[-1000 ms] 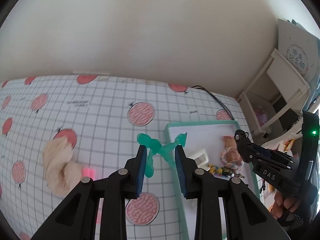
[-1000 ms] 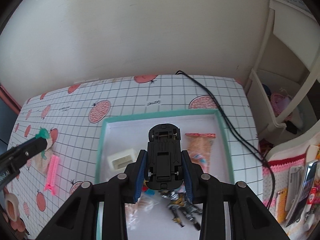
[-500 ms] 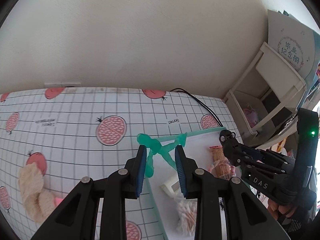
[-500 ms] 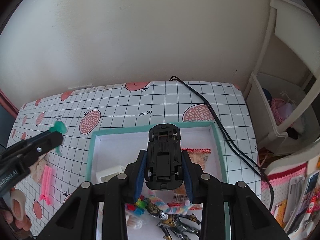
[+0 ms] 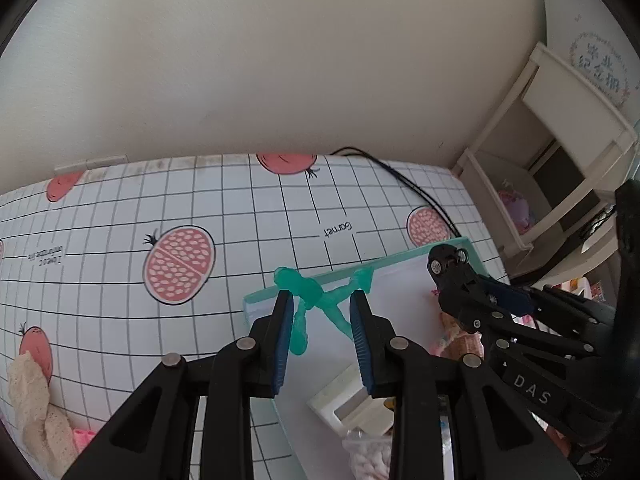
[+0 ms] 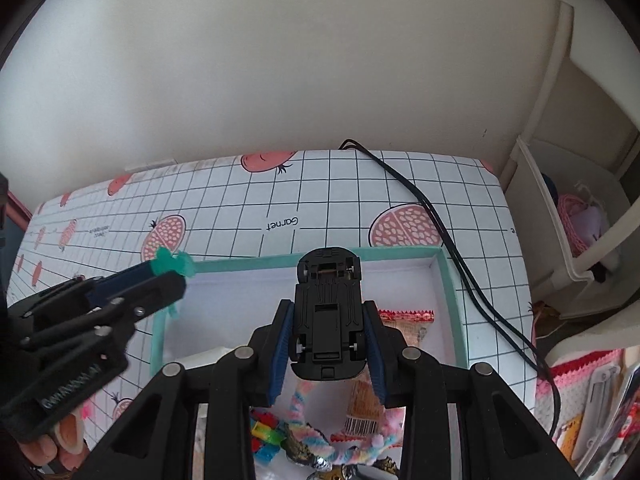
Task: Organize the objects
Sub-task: 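Lift the green toy and black car and carry both over the tray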
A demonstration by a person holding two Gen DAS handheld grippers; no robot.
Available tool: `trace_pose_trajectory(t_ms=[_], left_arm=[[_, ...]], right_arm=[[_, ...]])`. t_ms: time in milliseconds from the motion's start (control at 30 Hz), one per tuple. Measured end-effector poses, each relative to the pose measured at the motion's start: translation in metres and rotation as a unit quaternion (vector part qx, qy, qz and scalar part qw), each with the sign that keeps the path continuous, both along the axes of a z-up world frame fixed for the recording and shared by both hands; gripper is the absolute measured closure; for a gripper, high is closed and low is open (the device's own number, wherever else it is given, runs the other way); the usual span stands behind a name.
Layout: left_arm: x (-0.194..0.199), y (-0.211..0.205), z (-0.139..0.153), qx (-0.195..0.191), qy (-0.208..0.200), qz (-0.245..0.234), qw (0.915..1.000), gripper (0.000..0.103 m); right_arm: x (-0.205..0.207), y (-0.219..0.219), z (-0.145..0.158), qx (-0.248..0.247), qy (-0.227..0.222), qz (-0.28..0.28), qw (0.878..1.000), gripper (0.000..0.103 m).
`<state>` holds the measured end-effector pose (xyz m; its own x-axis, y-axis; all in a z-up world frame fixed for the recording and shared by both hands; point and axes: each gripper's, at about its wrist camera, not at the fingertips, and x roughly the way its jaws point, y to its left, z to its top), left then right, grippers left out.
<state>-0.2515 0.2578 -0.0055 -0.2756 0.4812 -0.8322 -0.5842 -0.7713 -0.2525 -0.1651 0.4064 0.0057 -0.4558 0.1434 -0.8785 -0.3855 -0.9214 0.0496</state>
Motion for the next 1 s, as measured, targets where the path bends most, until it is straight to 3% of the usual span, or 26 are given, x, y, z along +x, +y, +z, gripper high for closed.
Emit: trace_pose_trajectory(t_ms=[1000], left_arm=[[0.005,0.024,-0.036,-0.039,-0.021,-0.024,0.9987,0.074]], right_arm=[[-0.005,0.006,-0.032,-0.011,-0.037,0.004,0.999,0.067]])
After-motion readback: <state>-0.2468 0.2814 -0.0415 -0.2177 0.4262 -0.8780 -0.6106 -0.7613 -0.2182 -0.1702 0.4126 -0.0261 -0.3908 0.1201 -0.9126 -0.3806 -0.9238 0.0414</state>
